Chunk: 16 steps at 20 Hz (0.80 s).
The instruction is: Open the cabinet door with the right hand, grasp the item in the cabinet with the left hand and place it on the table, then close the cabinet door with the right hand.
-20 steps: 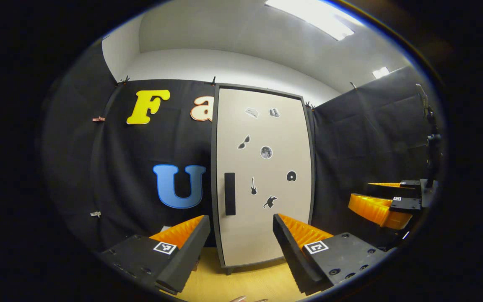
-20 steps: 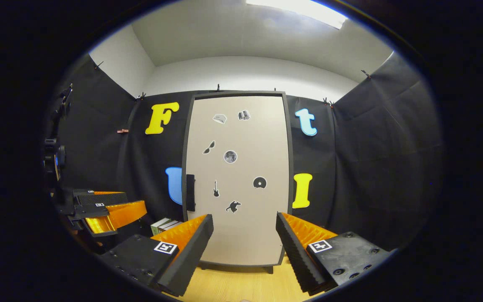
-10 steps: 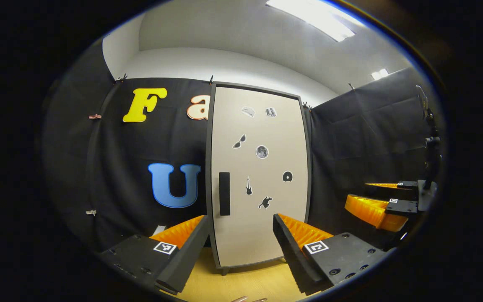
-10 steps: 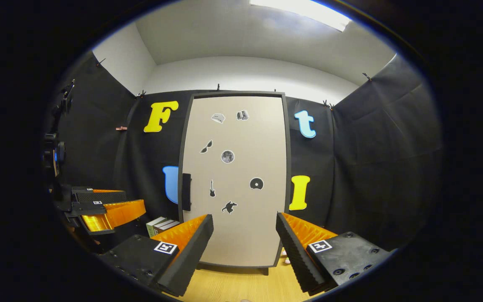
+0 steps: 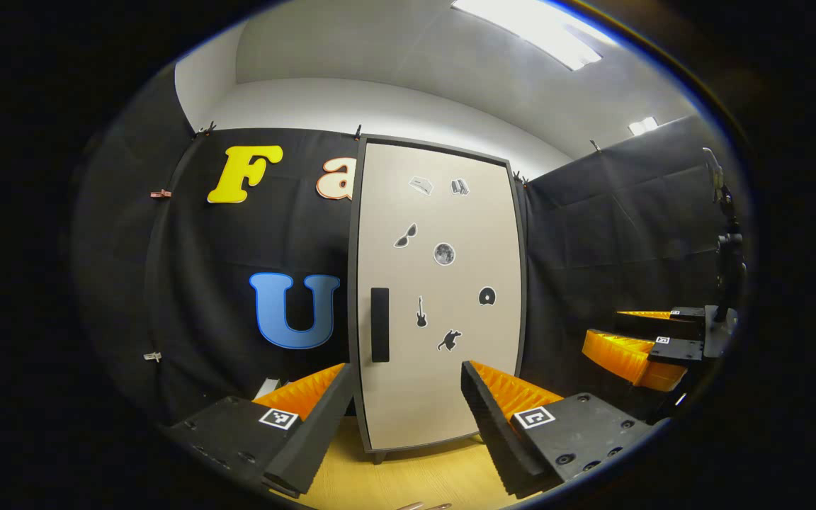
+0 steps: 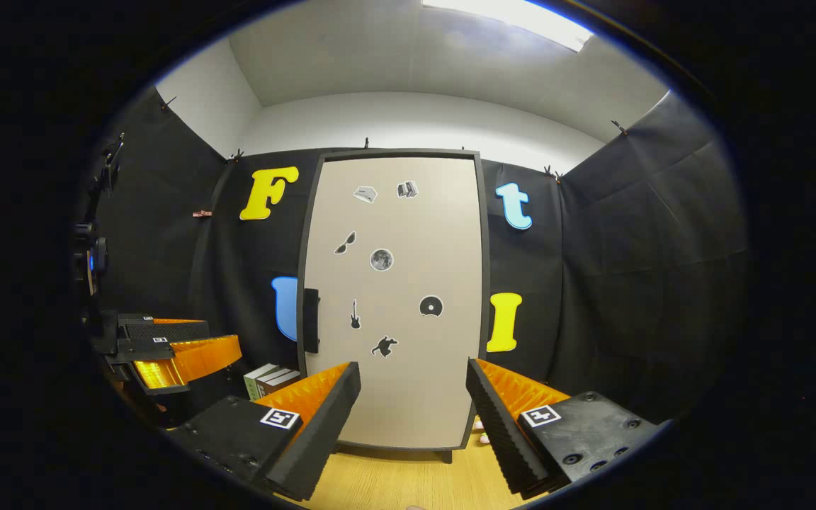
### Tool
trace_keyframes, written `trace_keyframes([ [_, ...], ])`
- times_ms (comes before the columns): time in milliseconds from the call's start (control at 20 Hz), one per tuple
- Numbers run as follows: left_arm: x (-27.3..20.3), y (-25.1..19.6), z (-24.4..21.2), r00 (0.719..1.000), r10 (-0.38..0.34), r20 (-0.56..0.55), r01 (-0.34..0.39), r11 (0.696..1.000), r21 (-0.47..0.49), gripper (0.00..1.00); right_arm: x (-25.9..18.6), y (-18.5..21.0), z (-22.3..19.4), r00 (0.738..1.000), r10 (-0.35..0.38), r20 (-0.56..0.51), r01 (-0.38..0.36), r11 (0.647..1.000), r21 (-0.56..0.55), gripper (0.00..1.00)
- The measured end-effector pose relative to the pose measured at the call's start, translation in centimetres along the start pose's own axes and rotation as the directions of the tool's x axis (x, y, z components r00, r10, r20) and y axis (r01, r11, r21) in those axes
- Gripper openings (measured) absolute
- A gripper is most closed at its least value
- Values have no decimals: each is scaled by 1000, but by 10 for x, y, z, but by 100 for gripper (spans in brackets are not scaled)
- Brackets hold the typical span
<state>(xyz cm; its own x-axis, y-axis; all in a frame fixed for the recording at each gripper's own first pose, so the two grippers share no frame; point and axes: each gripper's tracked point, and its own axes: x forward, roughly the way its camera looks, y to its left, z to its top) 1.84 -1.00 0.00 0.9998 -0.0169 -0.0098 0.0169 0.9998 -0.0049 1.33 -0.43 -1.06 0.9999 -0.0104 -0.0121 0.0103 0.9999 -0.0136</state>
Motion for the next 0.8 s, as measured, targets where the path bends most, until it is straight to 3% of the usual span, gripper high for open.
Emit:
trace_keyframes([
  [350, -11, 20, -1, 1000, 29, -1, -29, 1000, 6, 94, 24, 29, -2, 999, 48, 2, -48, 998, 28, 97],
  [800, -38, 82, -8, 989, 149, -9, -148, 989, 13, 95, 77, 108, 2, 988, 146, 42, -148, 988, 49, 97],
])
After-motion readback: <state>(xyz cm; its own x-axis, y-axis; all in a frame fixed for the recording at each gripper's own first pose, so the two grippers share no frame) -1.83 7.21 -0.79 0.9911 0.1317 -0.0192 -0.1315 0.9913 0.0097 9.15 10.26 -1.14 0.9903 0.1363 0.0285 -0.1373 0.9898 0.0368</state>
